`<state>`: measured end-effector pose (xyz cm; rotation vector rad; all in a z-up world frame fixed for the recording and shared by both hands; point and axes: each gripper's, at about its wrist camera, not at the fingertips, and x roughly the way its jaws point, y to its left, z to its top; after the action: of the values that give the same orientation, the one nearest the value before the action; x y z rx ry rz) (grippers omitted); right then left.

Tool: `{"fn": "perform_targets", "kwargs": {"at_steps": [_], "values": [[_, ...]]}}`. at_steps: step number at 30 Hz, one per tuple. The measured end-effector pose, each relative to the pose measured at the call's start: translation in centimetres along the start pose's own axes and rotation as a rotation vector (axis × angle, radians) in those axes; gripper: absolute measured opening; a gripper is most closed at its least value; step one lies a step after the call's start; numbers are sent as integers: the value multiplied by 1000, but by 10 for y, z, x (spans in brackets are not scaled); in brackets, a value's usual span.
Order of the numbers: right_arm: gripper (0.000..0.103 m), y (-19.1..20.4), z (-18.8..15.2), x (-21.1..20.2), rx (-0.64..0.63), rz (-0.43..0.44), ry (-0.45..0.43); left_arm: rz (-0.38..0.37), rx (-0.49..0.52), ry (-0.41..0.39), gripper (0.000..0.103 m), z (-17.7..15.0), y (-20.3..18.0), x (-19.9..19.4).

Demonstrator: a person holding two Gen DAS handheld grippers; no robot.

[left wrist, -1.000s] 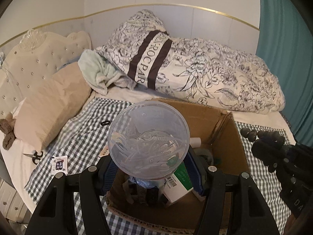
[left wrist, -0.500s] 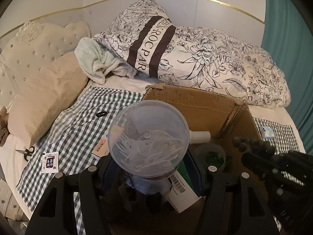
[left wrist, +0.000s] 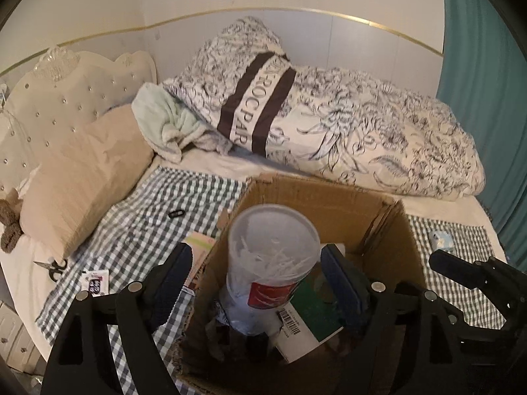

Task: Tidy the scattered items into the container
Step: 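Open left tool to drop the cup into the box while right tool releases the bracelet, then withdraw both tools from the cardboard box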

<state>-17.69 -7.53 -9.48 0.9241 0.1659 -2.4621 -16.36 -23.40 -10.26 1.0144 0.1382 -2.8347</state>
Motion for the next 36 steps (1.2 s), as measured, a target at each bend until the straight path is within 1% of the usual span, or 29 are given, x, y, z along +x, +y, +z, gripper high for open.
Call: {"fn": "perform_targets", "kwargs": {"at_steps": [2,6,10,14,21,25,27,30,32,33,35,36], "values": [[53,0,2,-10,3,-9,-17,-2,2,-16,84,3,-2,-10],[53,-2,4,-33,13,-22,-49,-8,9,-48,92,8,-8,-29],[53,-5,4,-55,17,-33,-76,-10,15,-75,93,12,-14,-48],[58,-8,2,-79,21,-49,-107,-14,24,-100,94,13,-24,-67],[60,-22,-7,-124,40,-95,-155,-34,44,-135,97,11,-45,-98],[68,-32,-13,-147,56,-128,-178,-54,52,-150,100,11,-61,-111],[70,-38,-17,-157,64,-147,-188,-62,57,-156,102,10,-69,-116],[78,-47,-22,-173,78,-177,-202,-77,67,-166,103,8,-82,-123],[89,-55,-27,-184,88,-201,-213,-88,74,-168,103,5,-91,-127],[92,-58,-28,-188,92,-218,-217,-91,78,-169,103,4,-96,-129],[103,-64,-31,-196,100,-256,-228,-97,89,-169,103,1,-105,-132],[103,-68,-33,-200,105,-270,-234,-104,95,-170,103,0,-111,-133]]}}
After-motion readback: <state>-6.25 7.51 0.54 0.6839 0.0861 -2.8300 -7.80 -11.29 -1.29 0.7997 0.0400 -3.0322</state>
